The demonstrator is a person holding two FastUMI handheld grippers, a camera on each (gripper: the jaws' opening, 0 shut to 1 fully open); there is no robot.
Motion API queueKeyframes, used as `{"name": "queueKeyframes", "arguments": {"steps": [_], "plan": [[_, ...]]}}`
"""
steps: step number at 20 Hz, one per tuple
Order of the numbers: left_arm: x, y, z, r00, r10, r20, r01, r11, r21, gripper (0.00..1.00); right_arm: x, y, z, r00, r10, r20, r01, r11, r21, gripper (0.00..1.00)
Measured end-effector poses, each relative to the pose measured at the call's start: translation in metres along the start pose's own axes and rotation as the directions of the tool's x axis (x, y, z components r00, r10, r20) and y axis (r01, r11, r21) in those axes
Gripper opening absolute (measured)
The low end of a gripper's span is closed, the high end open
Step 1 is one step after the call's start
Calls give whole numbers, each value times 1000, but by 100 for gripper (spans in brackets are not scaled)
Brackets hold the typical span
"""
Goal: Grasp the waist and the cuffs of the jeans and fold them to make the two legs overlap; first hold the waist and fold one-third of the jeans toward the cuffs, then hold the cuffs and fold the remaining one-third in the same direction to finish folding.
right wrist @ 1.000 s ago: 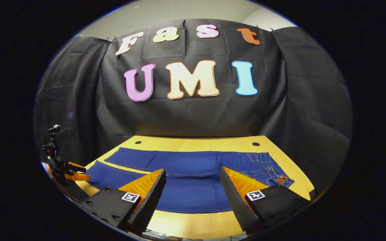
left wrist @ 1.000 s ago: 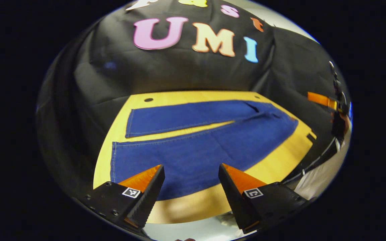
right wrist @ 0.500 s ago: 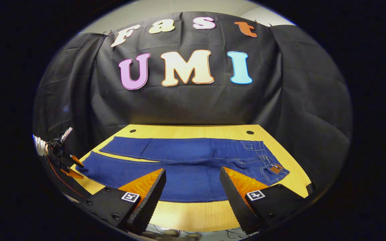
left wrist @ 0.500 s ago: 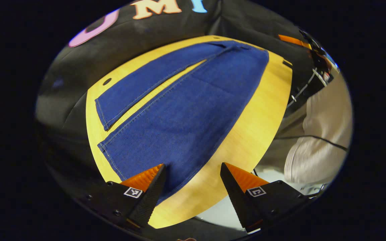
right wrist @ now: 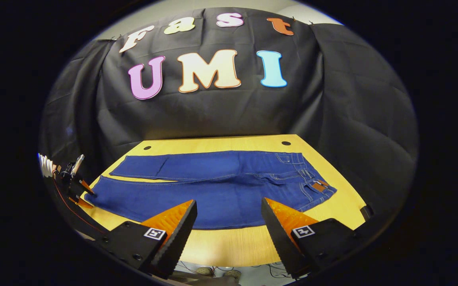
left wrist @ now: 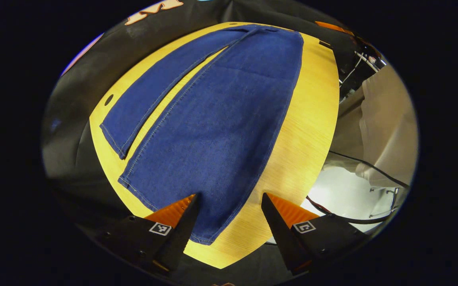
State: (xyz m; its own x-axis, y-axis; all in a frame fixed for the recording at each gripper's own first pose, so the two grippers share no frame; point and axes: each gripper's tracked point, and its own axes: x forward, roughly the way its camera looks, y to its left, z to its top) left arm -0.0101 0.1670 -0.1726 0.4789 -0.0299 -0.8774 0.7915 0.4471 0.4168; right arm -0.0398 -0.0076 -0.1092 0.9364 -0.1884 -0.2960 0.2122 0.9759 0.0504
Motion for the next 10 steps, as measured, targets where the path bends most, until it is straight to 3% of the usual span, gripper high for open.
{"name": "queueKeyframes", "arguments": {"steps": [6,10], "plan": [[4,-9,-2,997,-62,-42,62,998,5,87,6,6,-15,999,14,-50,-13,1000,19,97],[5,-8,-4,990,-102,-94,104,994,16,88,8,14,-24,996,28,-86,-25,999,27,99]]}}
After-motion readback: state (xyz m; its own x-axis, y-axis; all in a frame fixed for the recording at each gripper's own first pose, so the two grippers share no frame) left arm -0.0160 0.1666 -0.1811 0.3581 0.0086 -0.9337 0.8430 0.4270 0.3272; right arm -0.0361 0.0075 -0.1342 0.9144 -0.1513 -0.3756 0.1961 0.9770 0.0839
